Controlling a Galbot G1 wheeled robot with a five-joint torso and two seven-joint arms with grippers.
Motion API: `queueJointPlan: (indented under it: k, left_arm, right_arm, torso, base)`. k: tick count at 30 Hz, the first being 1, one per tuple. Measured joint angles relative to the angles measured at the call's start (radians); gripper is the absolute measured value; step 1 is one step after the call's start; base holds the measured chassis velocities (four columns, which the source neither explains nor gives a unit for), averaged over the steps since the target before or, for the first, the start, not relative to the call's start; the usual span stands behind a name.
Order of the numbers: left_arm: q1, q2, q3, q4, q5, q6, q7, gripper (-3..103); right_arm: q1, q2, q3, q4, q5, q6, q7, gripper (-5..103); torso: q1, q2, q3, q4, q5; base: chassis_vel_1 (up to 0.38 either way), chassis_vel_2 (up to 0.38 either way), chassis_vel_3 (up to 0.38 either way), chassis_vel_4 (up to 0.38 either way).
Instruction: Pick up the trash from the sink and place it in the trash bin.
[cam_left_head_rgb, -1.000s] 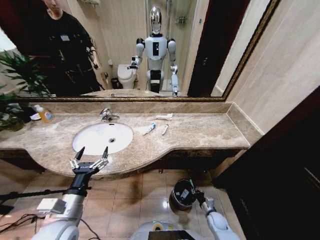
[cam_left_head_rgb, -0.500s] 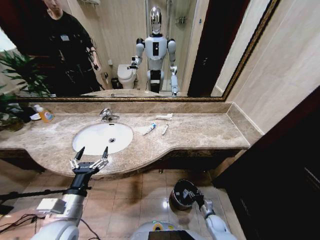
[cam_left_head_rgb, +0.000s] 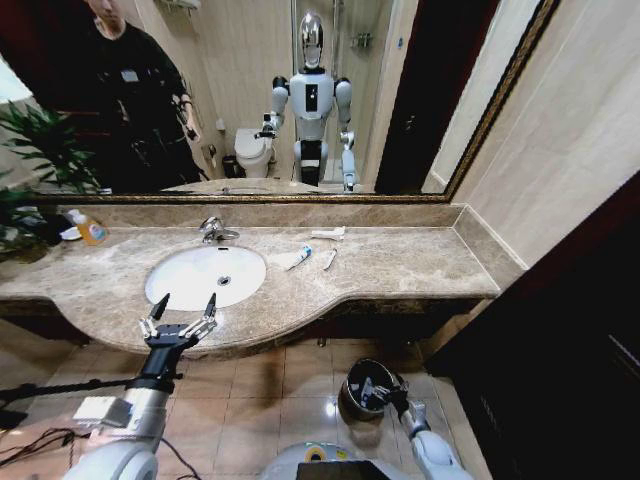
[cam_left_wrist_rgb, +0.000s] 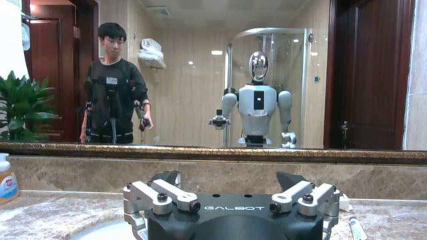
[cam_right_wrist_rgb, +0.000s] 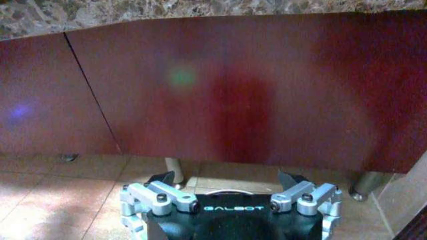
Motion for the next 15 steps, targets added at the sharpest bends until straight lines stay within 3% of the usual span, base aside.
queueJointPlan:
  k: [15]
  left_arm:
    - [0.0, 0.0, 0.0, 0.0, 0.0, 0.0, 0.0, 100]
  right_arm:
    - [-0.016, 0.0, 0.0, 0.028, 0.004, 0.001, 0.01, 100]
  torso:
    - [0.0, 0.0, 0.0, 0.0, 0.0]
  base:
    - [0.0, 0.0, 0.0, 0.0]
